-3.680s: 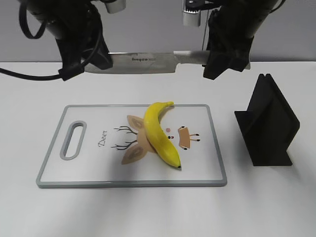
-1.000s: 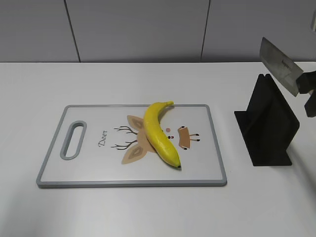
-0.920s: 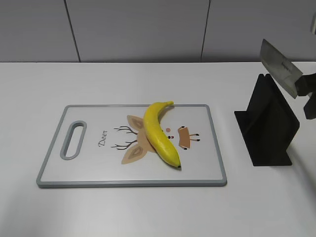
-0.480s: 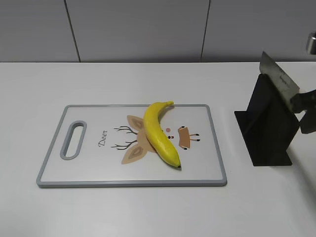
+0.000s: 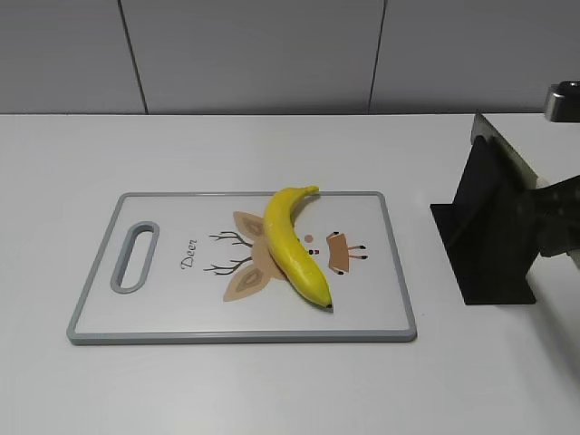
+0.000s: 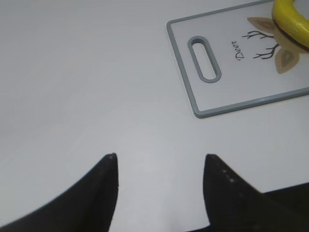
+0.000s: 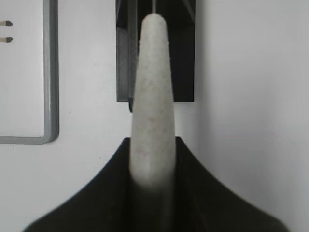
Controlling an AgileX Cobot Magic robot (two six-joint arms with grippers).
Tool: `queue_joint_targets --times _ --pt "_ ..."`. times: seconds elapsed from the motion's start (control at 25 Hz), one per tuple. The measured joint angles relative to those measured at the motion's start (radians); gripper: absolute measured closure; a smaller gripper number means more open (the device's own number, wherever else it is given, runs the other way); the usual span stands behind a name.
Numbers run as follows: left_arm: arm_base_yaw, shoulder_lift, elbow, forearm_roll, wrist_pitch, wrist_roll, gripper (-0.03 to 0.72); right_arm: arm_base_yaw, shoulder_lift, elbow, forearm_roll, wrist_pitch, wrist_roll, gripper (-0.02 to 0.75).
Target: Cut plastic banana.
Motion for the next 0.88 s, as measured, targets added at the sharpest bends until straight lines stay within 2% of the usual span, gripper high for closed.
queue_joint_targets --times 0.36,0.88 --pt "0.000 -0.214 0.076 -0.038 0.019 0.000 0.140 0.000 0.062 0.001 -0.011 -0.051 0.000 0.562" --pt "0.000 -0.229 0.084 -0.042 -0.013 0.000 0.140 0.000 0.068 0.000 -0.013 -0.052 0.001 0.563"
